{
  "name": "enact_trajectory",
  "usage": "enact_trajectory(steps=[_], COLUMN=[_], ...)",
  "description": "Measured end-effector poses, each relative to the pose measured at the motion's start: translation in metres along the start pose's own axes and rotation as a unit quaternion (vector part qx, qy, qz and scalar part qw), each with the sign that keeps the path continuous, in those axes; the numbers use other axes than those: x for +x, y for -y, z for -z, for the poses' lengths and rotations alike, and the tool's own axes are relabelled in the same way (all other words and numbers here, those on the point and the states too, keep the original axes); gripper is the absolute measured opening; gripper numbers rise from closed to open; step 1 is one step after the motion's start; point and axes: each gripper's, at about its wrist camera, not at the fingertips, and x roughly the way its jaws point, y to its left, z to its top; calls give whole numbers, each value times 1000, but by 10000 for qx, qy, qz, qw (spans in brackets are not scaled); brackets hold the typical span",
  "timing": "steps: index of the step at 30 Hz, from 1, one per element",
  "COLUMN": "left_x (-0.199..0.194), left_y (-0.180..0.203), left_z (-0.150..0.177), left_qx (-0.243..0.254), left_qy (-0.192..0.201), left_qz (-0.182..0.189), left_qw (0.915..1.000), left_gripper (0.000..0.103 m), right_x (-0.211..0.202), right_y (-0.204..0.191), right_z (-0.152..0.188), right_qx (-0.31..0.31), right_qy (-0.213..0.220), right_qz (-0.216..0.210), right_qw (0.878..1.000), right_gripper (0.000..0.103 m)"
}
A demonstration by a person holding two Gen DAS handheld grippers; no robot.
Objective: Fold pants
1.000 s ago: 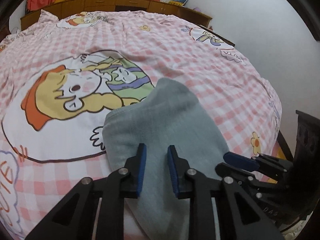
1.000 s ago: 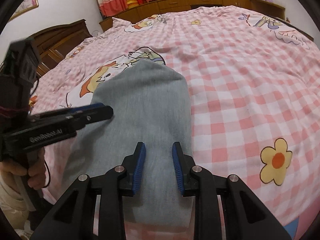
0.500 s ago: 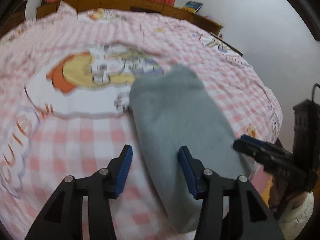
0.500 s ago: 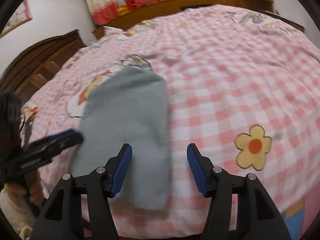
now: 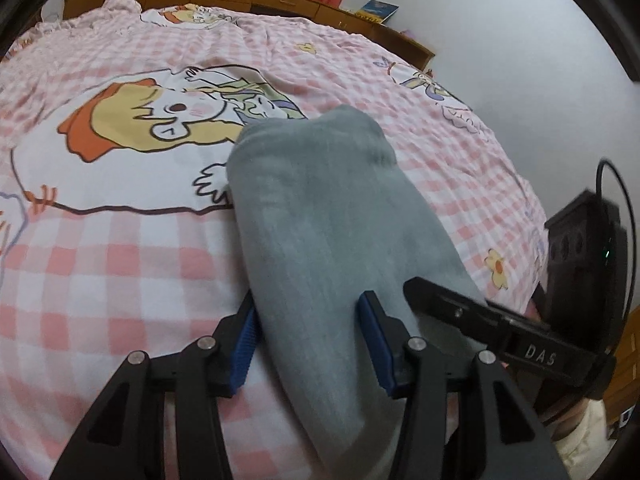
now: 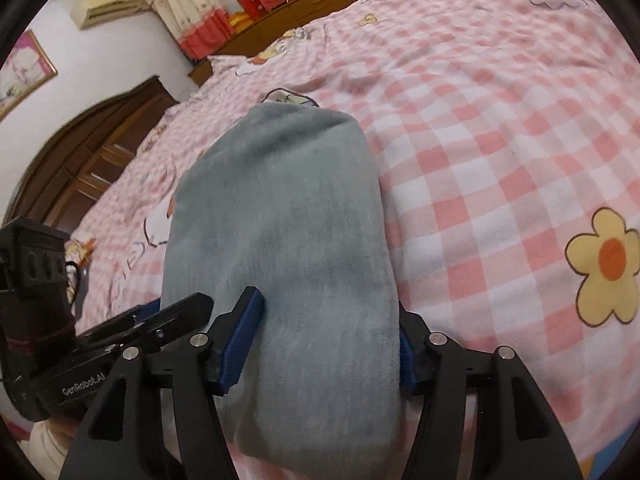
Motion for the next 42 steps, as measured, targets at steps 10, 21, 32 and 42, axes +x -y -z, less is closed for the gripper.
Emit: enact_trajectory(steps=[10,21,32,42], left_x=[-6,-71,-114,-78], left_y=[15,-1,-108,-179], left_z=[-2,-26,-76,-51], left_qx=[330,342,191,-91], left_qy=[95,620,823,425], left_qz=[-103,194,-58,-581], left_qw=[9994,9973,9964,9974], left_gripper=[38,29,31,45], right_x=[-16,-45,18,100], right_y=[-6,-51,-147,-177], right_z=[8,0,-46,-24], right_qx=[18,-197,-783,-1372], right_qy=[367,842,785,188], right_qz=[133,-88,-666,-225], right_qw=[9992,9962,9916,9901], right_gripper=[34,30,30,32])
